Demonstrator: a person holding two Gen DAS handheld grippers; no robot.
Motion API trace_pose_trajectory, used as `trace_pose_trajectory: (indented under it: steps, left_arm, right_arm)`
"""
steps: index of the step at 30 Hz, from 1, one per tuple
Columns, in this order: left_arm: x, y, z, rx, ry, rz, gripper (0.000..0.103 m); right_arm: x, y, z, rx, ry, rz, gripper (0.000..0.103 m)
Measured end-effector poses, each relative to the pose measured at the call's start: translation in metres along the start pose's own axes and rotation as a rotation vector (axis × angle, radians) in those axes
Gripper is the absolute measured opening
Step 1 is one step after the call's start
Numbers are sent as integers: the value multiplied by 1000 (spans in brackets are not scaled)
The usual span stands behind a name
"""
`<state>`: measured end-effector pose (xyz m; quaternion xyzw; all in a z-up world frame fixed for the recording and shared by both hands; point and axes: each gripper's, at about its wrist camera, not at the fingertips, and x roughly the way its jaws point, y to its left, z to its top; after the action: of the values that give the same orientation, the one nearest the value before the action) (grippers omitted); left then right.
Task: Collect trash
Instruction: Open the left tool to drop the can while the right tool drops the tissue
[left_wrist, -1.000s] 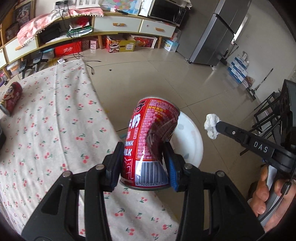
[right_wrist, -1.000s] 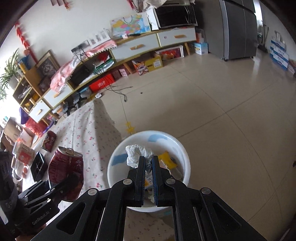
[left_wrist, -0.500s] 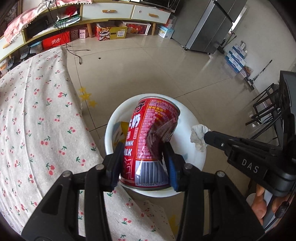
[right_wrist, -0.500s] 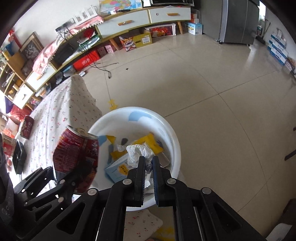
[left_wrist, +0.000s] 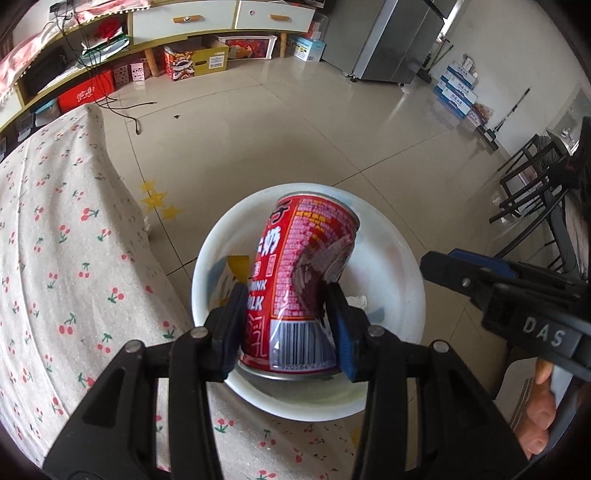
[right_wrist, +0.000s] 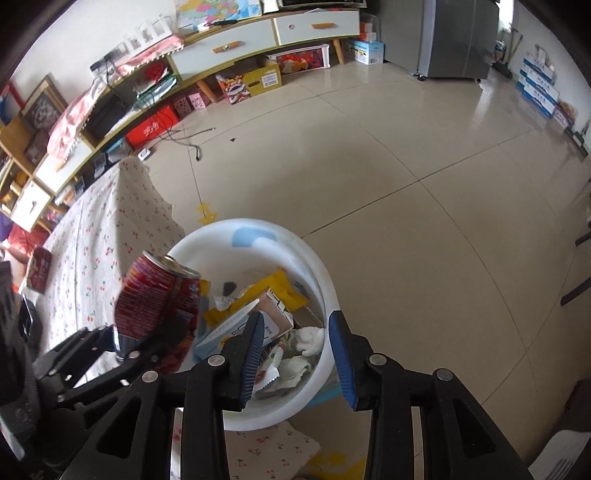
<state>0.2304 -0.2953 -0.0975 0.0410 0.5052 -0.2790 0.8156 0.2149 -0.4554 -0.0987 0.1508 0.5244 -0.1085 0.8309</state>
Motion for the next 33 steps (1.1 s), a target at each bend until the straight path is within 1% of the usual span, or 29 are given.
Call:
trace_pose_trajectory:
  steps: [3, 6, 9, 10, 11, 17, 21, 24, 29, 33]
  left_arm:
    - [7, 0, 9, 24, 7, 18, 45]
    - [15, -6, 16, 60, 10, 37, 45]
    - [22, -10, 15, 116, 32, 104, 46]
    - [21, -11, 13, 127, 28, 119, 48]
    - [18, -9, 10, 131, 23, 117, 52]
    - [-1, 9, 6, 75, -14, 82, 54]
    - [-11, 20, 3, 30, -24, 79, 53]
    - [-17, 29, 2, -2, -34, 81, 54]
    - [-34, 52, -10, -86, -41, 79, 54]
    - [-55, 76, -24, -123, -60, 111, 53]
  right_arm:
    - [-4, -8, 2, 45, -17, 13, 38]
    - [-7, -9, 3, 53, -28, 10, 38]
    - [-6, -7, 5, 49, -24, 19, 38]
    - [-6, -7, 5, 50, -23, 20, 38]
    - [-6, -7, 6, 50, -25, 21, 38]
    - [-6, -3, 7, 43, -27, 32, 38]
    - [-6, 1, 7, 27, -29, 34, 38]
    - [-6, 3, 8, 24, -32, 32, 38]
    - [-7, 11, 7, 1, -44, 29, 38]
    - [-9, 22, 6, -32, -56, 30, 38]
